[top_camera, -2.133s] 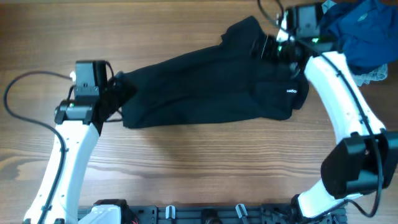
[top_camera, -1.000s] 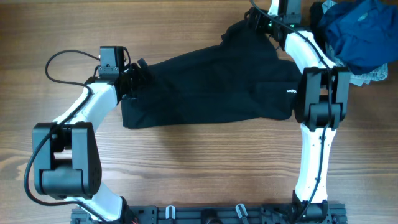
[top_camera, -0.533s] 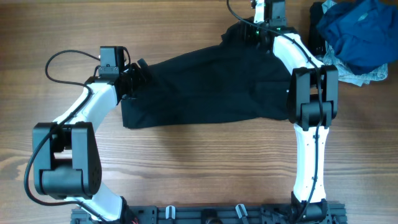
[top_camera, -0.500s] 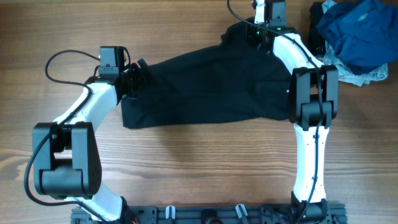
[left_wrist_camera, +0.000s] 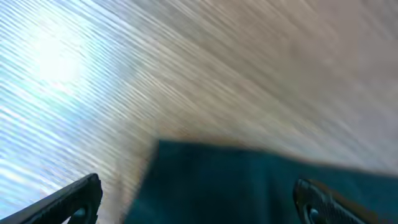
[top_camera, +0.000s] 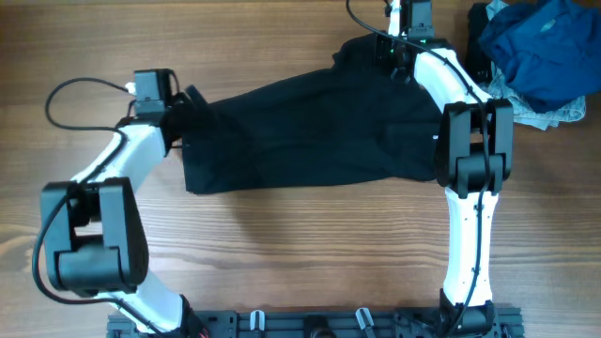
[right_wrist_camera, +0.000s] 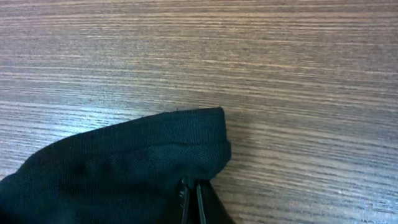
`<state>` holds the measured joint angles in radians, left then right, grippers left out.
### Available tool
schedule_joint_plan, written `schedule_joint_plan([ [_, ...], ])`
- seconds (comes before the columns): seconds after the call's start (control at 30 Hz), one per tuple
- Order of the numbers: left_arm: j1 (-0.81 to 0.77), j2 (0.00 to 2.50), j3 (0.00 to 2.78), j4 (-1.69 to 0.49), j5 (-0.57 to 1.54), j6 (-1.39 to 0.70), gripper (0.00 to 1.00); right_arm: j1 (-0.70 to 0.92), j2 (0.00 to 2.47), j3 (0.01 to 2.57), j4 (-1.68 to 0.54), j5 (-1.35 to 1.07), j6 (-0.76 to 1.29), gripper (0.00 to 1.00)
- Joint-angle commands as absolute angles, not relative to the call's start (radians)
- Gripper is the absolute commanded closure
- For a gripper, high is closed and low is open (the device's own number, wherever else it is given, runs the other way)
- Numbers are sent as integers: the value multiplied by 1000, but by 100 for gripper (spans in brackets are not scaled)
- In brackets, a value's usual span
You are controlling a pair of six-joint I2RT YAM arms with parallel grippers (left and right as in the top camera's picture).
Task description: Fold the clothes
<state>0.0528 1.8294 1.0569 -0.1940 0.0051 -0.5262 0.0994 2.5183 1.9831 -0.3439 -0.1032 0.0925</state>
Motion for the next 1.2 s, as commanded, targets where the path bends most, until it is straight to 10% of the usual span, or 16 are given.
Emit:
schedule_joint_plan([
  [0.0,138,1917,1066,-136,121,-492,4,95,2493,1986,-363,-85,108,96],
  [0.33,148,1975,1066,-15,263,-449,36,95,2493,1986,-407,-86,108,96],
  [0.5,126,1975,1066,-35,288,-452,94,95,2493,1986,-409,-85,116,96],
  [1.17,126,1800,1066,-356,292,-452,96,95,2305,1986,-646,-84,240,96],
])
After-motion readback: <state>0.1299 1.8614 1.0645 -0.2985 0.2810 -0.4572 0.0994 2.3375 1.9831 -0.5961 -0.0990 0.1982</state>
